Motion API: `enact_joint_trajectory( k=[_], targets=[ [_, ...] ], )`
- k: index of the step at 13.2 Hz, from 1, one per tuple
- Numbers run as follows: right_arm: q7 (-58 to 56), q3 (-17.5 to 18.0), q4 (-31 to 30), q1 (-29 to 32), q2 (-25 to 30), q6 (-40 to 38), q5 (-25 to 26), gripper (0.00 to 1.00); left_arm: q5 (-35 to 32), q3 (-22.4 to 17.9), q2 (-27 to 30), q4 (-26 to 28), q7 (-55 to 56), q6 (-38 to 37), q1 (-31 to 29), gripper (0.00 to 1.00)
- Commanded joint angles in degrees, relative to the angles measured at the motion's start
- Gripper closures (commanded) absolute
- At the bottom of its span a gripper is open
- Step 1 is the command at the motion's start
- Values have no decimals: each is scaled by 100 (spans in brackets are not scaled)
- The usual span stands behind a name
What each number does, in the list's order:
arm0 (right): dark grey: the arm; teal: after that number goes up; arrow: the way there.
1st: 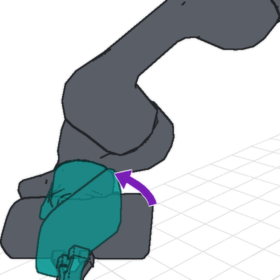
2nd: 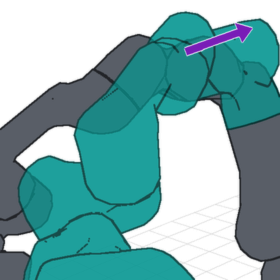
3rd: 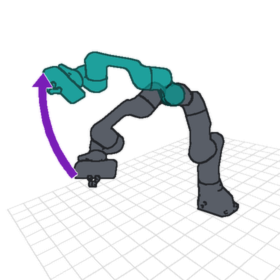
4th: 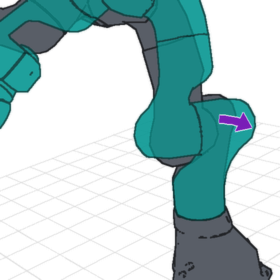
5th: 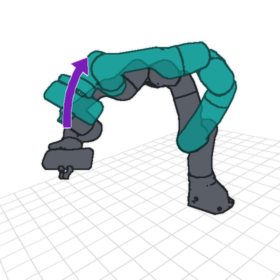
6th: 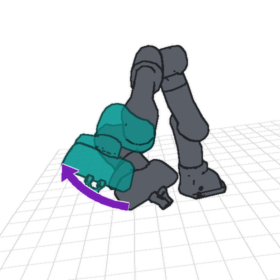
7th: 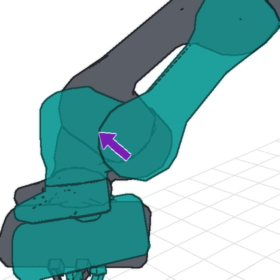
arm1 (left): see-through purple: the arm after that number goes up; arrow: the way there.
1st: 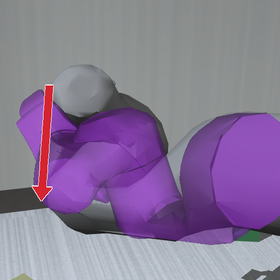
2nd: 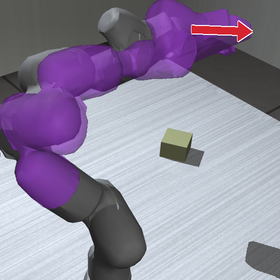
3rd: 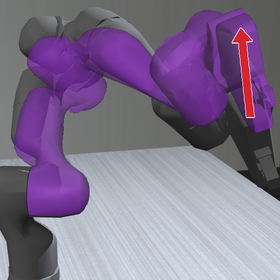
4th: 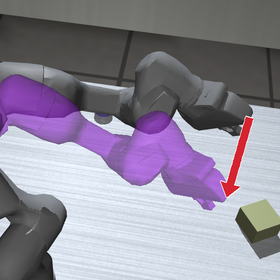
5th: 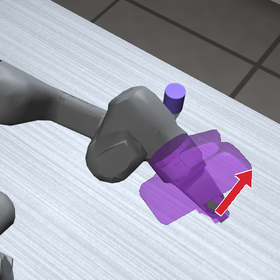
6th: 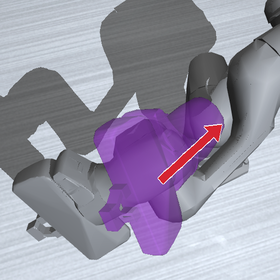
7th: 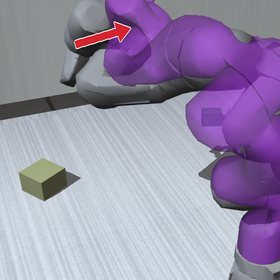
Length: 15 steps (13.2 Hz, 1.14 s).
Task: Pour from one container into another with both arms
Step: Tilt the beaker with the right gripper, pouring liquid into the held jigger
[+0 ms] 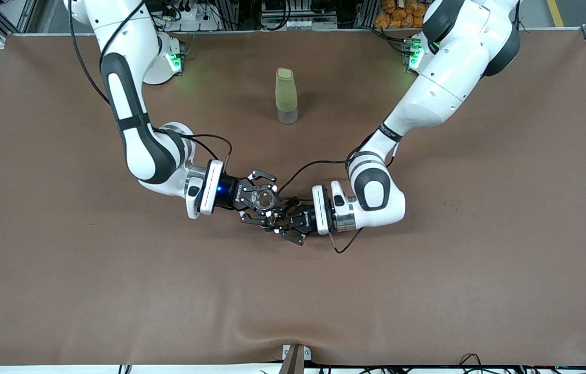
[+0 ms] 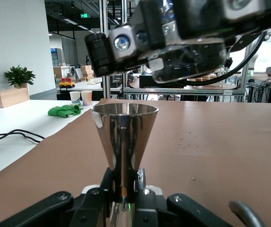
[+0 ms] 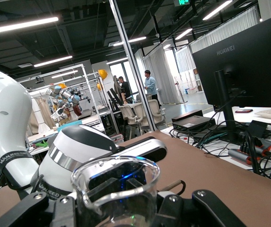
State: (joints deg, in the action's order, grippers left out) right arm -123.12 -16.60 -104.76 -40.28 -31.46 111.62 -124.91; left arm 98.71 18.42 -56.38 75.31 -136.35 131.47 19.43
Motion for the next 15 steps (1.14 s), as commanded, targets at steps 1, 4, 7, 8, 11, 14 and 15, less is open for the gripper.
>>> enact_joint_trajectory(
  k=[1, 4, 7, 8, 11, 14, 15],
  targets=[
    [-11, 105, -282, 2, 315, 0, -165, 100, 183, -66, 4, -69, -41, 89, 96, 100],
    [-19, 105, -343, 2, 324, 0, -165, 100, 192, -58, 4, -69, -41, 89, 87, 100],
    [-2, 105, -344, 20, 324, 0, -165, 100, 227, -58, 4, -69, -14, 89, 87, 100],
    [103, 105, -344, 28, 324, 0, -165, 100, 227, -58, 4, -69, -14, 89, 87, 100],
    [664, 105, -344, 29, 333, 0, -165, 100, 236, -58, 4, -69, -14, 89, 87, 100],
    [1209, 113, -344, 29, 333, 0, -165, 100, 236, -58, -4, -69, -5, 89, 79, 100],
    [1429, 113, -344, 20, 333, 0, -165, 100, 236, -58, -4, -69, 12, 89, 79, 100]
  ],
)
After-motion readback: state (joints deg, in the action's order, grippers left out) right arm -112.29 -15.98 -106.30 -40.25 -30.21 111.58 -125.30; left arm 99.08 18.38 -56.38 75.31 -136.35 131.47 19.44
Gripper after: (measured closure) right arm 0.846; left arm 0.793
